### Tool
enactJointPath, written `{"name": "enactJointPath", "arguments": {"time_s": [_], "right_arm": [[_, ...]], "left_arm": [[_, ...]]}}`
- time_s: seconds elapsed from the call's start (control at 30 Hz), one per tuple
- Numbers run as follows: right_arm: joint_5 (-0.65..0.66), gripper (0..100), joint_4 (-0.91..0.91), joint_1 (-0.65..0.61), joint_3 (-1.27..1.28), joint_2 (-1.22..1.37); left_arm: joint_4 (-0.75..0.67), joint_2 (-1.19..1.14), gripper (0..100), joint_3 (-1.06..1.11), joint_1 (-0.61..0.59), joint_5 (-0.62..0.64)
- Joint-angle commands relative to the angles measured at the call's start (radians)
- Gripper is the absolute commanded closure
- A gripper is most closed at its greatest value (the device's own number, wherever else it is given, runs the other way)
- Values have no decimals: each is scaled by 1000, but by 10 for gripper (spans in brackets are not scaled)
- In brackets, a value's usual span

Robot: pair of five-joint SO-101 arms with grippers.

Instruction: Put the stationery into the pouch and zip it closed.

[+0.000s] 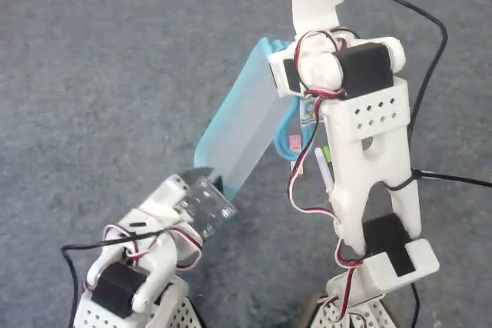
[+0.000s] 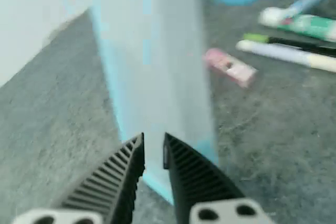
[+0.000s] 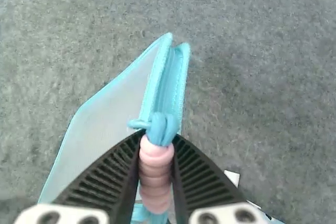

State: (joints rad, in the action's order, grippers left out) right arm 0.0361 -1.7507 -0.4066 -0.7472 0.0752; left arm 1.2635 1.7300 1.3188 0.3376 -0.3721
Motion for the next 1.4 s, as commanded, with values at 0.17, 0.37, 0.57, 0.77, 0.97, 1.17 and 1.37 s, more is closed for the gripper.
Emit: {"name": "enactJointPath", "arguments": {"time_s": [0.17,0.37,0.57,0.77,0.97,1.17,1.37], "right_arm": [[-41,993,-47,-71,17,4],[-75,993,-47,-137,126,-58],[-18,993,-45,-99,264,-166],[135,992,-36,-87,525,-314],[298,992,119,-91,918,-558],[333,992,318,-91,1304,-834],[374,992,346,-97,1462,-1036]], "left_arm": [[-95,-3,959,96,95,-28],[-287,-2,964,266,183,-55],[-348,5,964,305,109,-2],[-440,3,964,295,-118,23],[-482,3,963,289,-224,94],[-500,3,963,289,-258,95],[-509,2,963,289,-285,95]]}}
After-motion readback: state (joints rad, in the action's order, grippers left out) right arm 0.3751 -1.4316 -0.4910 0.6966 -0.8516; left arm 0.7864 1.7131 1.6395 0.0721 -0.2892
